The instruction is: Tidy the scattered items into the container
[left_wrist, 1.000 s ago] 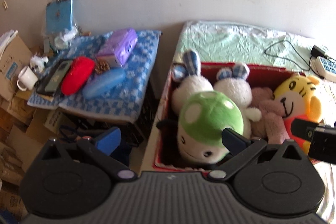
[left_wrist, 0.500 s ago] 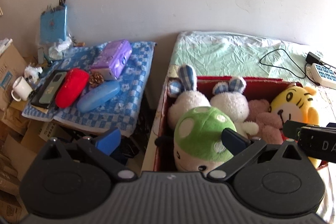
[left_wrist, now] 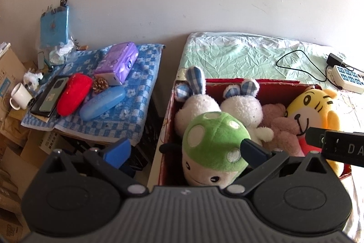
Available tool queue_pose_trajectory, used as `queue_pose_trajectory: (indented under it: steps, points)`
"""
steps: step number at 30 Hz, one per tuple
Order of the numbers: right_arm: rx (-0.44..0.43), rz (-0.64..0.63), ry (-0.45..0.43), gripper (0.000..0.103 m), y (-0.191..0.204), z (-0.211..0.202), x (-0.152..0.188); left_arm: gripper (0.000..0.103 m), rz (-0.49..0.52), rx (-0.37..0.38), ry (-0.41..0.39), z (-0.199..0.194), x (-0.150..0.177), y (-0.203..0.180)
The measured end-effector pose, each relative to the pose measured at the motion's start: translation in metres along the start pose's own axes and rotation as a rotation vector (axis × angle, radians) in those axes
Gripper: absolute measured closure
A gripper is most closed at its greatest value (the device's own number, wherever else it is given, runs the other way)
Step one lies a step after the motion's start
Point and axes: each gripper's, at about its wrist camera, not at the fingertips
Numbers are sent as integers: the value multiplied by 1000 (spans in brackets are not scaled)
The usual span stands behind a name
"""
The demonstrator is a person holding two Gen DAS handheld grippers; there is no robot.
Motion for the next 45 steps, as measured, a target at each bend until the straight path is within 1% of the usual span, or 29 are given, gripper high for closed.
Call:
queue_pose_trajectory:
  steps: [7, 10, 14, 18, 21, 23, 27, 31, 36, 45]
  points:
    - [8, -28, -34, 14, -1, -15, 2, 1, -6, -10, -16, -17, 3, -4]
    - [13, -35, -36, 14, -2, -19, 0, 1, -7, -1, -9, -23, 0, -5]
    - [6, -46, -30, 14, -1, -25, -3, 1, -2, -19, -1, -32, -4, -9]
    - [3, -45, 5, 14, -2, -23, -2, 1, 1, -20, 58, -26, -3, -9]
    - [-36, -43, 57, 14, -3, -18, -1, 1, -4, 14, 113, -16, 2, -8]
    - [-38, -65, 73, 14, -1, -17, 1, 1, -2, 17, 125, -13, 7, -10]
    - [9, -86, 52, 14, -5, -20, 3, 1, 18, 15, 116, -12, 15, -18]
    - [15, -63, 43, 14, -11, -21, 4, 1, 38, 13, 113, -11, 18, -25]
    - [2, -51, 45, 14, -12, -19, 8, 1, 80, 31, 117, -9, 20, -34]
    - [33, -24, 35, 14, -23, -20, 13, 1, 168, 64, 121, -3, 24, -57]
Point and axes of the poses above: each gripper's, at about its wrist camera, not at the fingertips, and z roughly the way its jaws point, y to its left, x to its underside, and after that the axes turned 13 degrees about y, right-handed
